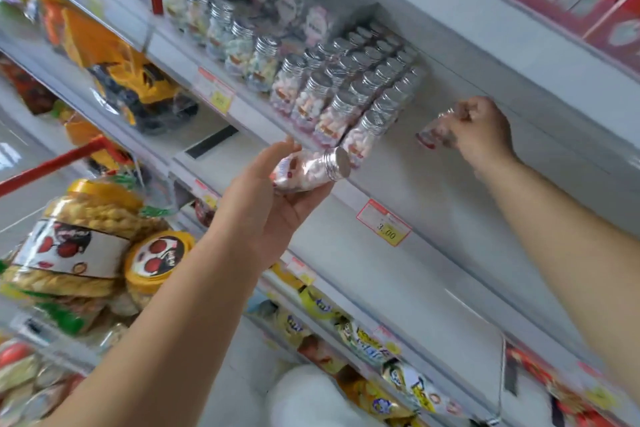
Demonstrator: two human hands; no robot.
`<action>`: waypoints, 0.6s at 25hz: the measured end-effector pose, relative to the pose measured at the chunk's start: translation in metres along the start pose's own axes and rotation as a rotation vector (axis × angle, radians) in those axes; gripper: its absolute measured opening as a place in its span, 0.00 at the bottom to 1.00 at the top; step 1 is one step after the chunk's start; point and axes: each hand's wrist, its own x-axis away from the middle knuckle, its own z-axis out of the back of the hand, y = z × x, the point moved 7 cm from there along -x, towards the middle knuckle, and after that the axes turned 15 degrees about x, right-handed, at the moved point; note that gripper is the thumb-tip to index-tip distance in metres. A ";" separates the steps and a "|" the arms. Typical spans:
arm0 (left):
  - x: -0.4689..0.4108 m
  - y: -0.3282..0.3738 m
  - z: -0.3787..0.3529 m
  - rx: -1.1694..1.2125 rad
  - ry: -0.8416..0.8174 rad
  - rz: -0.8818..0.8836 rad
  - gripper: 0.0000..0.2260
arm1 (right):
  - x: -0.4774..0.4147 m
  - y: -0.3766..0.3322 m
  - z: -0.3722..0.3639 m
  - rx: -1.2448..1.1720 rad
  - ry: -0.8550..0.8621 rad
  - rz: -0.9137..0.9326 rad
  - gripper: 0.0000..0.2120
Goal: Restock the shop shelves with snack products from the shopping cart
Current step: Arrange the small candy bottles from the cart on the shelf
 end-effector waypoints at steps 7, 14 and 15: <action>-0.015 0.011 0.021 0.023 0.034 -0.085 0.04 | -0.058 0.000 -0.033 -0.350 -0.102 -0.199 0.08; -0.025 0.017 0.019 0.071 0.020 -0.098 0.09 | -0.088 -0.019 -0.050 -0.528 -0.155 -0.329 0.08; -0.026 0.015 0.019 0.080 0.022 -0.087 0.10 | -0.091 -0.023 -0.052 -0.539 -0.158 -0.320 0.08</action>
